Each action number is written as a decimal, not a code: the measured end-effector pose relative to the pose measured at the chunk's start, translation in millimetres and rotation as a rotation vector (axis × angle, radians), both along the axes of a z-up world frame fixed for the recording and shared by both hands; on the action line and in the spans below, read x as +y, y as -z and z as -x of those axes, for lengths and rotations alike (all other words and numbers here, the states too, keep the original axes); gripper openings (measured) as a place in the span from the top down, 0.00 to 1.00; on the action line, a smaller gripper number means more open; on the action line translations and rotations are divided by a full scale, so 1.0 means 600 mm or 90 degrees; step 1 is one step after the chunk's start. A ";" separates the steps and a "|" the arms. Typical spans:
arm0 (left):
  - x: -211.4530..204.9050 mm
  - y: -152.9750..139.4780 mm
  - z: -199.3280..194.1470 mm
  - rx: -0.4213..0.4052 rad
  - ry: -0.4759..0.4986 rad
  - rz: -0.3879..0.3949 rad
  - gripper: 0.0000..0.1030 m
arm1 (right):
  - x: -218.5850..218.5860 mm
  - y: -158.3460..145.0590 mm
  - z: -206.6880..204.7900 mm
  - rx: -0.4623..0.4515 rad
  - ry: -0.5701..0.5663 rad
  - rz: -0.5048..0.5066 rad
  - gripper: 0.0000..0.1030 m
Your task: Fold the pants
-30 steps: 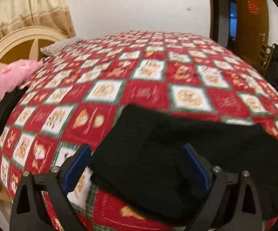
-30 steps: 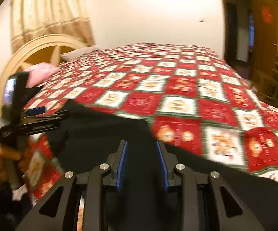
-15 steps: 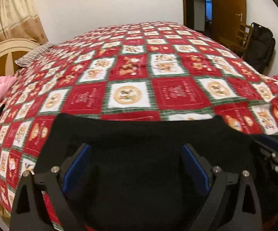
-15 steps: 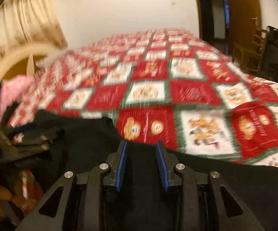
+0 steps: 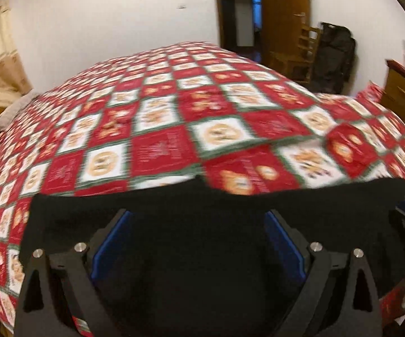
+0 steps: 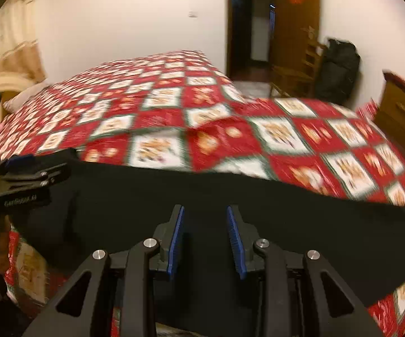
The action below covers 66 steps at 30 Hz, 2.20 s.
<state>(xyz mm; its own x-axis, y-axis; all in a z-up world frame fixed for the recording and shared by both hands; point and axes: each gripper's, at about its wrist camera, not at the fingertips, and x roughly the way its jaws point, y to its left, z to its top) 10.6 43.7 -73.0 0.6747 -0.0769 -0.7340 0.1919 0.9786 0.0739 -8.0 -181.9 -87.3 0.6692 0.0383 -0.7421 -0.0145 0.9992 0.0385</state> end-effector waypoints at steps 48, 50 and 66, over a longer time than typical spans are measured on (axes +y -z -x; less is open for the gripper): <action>-0.186 -0.009 0.063 0.026 0.124 0.036 0.06 | -0.472 0.009 0.177 -0.036 0.510 -0.175 0.48; -0.206 -0.011 0.065 0.027 0.143 0.038 0.06 | -0.472 0.009 0.174 -0.036 0.509 -0.177 0.48; -0.359 -0.012 0.066 0.030 0.238 0.054 0.06 | -0.481 0.012 0.173 -0.041 0.500 -0.212 0.63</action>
<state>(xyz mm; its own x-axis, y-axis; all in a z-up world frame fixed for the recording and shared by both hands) -28.9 -171.6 -65.5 0.5537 -0.3737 -0.7442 0.5382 0.8425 -0.0226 -112.1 -470.4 -94.8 0.6330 -0.2445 -0.7345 0.6651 0.6574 0.3543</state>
